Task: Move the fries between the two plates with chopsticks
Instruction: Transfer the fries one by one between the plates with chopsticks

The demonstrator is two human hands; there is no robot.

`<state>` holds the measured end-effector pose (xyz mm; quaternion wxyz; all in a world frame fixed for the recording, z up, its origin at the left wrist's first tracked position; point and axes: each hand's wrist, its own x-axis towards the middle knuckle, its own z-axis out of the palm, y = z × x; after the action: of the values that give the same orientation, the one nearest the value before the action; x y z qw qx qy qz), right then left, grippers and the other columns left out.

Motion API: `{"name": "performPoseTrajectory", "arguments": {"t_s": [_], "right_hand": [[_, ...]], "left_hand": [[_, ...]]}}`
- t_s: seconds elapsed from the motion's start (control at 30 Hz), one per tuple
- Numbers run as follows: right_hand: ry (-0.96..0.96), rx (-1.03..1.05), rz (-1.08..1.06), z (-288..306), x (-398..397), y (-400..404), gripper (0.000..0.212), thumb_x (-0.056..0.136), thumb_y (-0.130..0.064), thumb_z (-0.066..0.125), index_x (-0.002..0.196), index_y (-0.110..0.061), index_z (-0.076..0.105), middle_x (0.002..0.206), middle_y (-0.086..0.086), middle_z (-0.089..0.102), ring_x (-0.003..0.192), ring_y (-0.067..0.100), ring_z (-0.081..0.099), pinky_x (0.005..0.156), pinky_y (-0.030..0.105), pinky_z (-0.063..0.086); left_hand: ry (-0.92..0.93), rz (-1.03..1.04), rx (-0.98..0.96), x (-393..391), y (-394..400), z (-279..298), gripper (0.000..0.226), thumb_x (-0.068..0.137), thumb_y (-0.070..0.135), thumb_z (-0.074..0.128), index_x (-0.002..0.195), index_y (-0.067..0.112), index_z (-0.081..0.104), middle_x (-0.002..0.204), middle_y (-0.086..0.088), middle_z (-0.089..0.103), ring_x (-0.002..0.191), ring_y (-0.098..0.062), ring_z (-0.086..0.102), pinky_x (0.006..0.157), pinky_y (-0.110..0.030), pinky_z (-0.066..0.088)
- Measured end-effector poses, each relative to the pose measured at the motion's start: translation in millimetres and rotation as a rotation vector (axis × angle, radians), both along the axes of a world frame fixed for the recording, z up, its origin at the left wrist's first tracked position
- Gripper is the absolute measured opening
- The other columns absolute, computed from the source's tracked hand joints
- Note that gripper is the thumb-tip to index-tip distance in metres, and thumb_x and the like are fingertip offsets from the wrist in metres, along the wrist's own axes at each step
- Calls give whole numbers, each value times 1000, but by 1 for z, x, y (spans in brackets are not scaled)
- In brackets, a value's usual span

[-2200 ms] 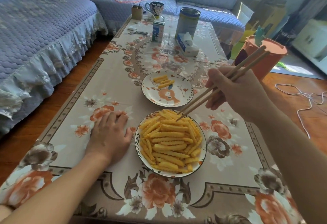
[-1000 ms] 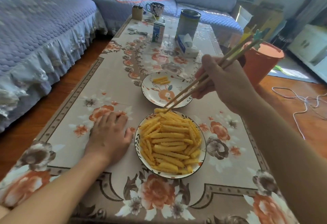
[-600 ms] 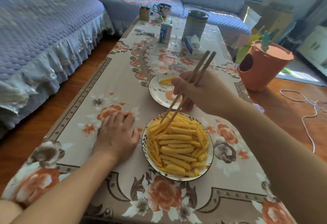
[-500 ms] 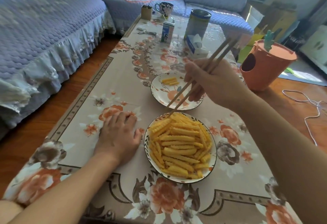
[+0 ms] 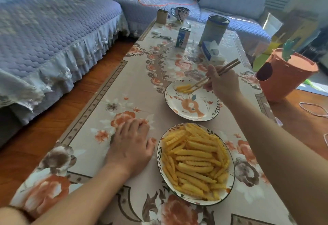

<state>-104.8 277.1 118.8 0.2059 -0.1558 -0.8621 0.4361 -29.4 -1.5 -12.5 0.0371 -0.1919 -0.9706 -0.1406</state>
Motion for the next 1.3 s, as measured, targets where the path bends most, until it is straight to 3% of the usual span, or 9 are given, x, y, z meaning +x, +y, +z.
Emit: {"name": "performPoseTrajectory", "arguments": {"t_s": [0.17, 0.33, 0.43, 0.53, 0.63, 0.8, 1.0, 1.2, 1.3], "right_hand": [[-15, -7, -40, -3, -5, 2, 33, 104, -36, 56, 80, -15, 66, 65, 9, 70, 59, 26, 73, 69, 46, 64], [-47, -60, -88, -1, 17, 8, 42, 105, -38, 53, 87, -3, 68, 72, 19, 71, 51, 20, 71, 62, 41, 65], [25, -179, -75, 8, 49, 10, 44, 106, -36, 51, 90, 1, 66, 70, 18, 71, 55, 24, 73, 63, 47, 64], [162, -388, -61, 31, 100, 18, 43, 108, -34, 48, 82, -3, 63, 55, 5, 66, 51, 22, 70, 55, 39, 64], [111, -495, 71, 44, 158, 27, 46, 103, -38, 49, 79, 0, 60, 52, 8, 64, 48, 26, 67, 49, 35, 59], [23, -368, 159, 16, 217, 36, 48, 101, -39, 49, 76, 0, 62, 54, 18, 63, 45, 34, 64, 48, 39, 55], [119, -198, 179, 12, 232, 45, 35, 101, -27, 57, 76, -5, 68, 54, 13, 64, 45, 31, 64, 49, 41, 55], [300, -531, 4, 14, 235, 68, 32, 104, -25, 55, 80, -11, 70, 59, 6, 63, 49, 25, 67, 50, 32, 58], [252, -531, -57, 3, 200, 67, 31, 107, -25, 51, 89, -9, 70, 67, 5, 69, 62, 28, 74, 61, 34, 63]], "left_hand": [[2, 0, 1, -1, 0, -1, 46, 92, 48, 34, 130, 28, 52, 139, 1, 48, 138, -22, 35, 120, -44, 25], [-4, 0, -7, -1, -1, 0, 50, 91, 49, 31, 129, 27, 53, 139, 0, 49, 137, -23, 38, 116, -45, 30], [-4, 2, -12, -2, -2, 1, 52, 89, 51, 30, 129, 28, 54, 140, -1, 49, 136, -23, 37, 115, -45, 31], [-12, 2, -13, -3, -2, 2, 51, 89, 51, 31, 128, 27, 55, 139, -1, 50, 134, -24, 39, 114, -47, 32], [-12, 18, -20, -1, 1, 3, 47, 90, 48, 36, 126, 25, 55, 136, -4, 52, 131, -26, 40, 113, -49, 33], [-11, 38, -30, 2, 5, 5, 38, 96, 40, 47, 127, 20, 56, 132, -9, 53, 127, -29, 42, 112, -50, 33], [-8, 39, -11, 3, 6, 6, 46, 91, 43, 44, 126, 18, 59, 131, -10, 57, 125, -31, 44, 108, -51, 35], [-5, 32, -22, 5, 7, 7, 48, 92, 45, 42, 127, 18, 58, 131, -9, 56, 125, -30, 45, 107, -51, 37], [-4, 31, -21, 5, 5, 7, 48, 92, 45, 42, 128, 19, 58, 132, -8, 55, 126, -29, 45, 108, -50, 37]]}}
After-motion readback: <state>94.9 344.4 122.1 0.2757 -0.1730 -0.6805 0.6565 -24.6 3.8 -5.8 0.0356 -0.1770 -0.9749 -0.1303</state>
